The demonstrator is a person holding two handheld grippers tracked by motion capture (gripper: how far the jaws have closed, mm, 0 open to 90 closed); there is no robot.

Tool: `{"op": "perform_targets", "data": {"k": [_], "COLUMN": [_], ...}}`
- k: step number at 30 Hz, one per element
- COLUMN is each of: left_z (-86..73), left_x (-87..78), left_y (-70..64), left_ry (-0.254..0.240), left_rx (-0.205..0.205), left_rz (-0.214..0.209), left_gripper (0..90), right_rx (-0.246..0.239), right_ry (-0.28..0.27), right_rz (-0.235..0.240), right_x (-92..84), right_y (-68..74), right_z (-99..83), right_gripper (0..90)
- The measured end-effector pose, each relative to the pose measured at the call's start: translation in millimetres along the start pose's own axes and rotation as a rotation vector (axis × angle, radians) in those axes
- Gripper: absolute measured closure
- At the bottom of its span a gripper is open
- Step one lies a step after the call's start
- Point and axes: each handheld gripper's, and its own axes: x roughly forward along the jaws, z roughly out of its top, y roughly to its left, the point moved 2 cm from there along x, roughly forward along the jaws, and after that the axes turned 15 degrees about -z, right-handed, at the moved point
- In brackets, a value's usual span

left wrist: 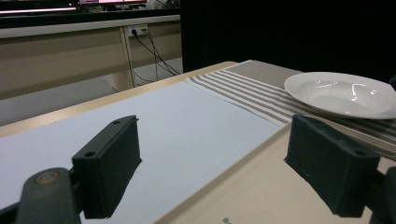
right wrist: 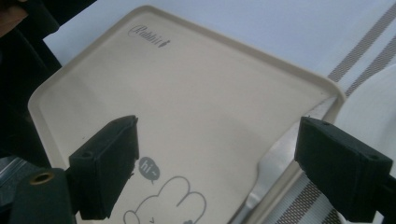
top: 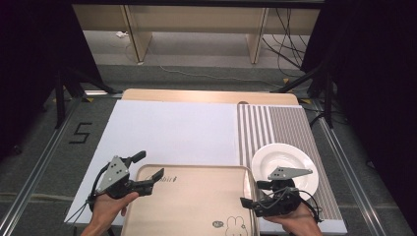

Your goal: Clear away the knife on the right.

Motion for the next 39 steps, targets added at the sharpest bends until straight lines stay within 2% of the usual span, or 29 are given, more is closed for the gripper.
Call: {"op": "perform_targets", "data": {"k": [2,12,15,19,23,24,26,31,32,35,39], "left_z": [0.0,0.5,0.5,0.8,0.6,0.7,0.3,0.2,0.0,0.0,-0.2], "left_x": [0.2,-0.1,-0.1,0.0,1.7,1.9,2.4,1.6,1.6,2.1,1.5], "left_y": [0.0,0.0,-0.1,0.0,0.0,0.1,-0.3,0.4,0.6,0.7,1.2], "left_ry": [-0.001,-0.006,-0.006,-0.009,-0.004,-0.002,0.000,-0.003,-0.002,-0.004,-0.005], "left_rx": [-0.002,-0.004,-0.004,-0.007,-0.009,-0.006,-0.010,-0.015,-0.014,-0.018,-0.019], "left_rz": [0.000,-0.004,-0.004,-0.005,-0.005,-0.005,-0.007,-0.005,-0.004,-0.006,-0.001], "left_gripper": [16.8,16.7,16.7,16.7,16.6,16.6,16.6,16.6,16.6,16.5,16.5], "right_rx": [0.012,0.039,0.054,0.062,0.053,0.068,0.063,0.090,0.104,0.099,0.117], "right_ry": [-0.008,-0.027,-0.039,-0.025,-0.034,-0.046,-0.044,-0.062,-0.055,-0.060,-0.056], "right_rz": [-0.027,-0.081,-0.082,-0.100,-0.094,-0.096,-0.109,-0.131,-0.120,-0.142,-0.150], "right_x": [-2.0,-12.1,-13.9,-17.8,-21.0,-21.5,-23.3,-27.3,-28.6,-31.3,-34.7], "right_y": [-4.3,-17.6,-20.4,-24.5,-29.5,-30.6,-34.1,-42.5,-43.0,-46.3,-50.4], "right_z": [-1.1,-4.7,-6.4,-8.4,-10.5,-11.3,-12.5,-17.2,-17.9,-20.3,-24.3], "right_gripper": [14.7,14.7,14.7,14.7,14.7,14.7,14.7,14.8,14.7,14.7,14.7]}}
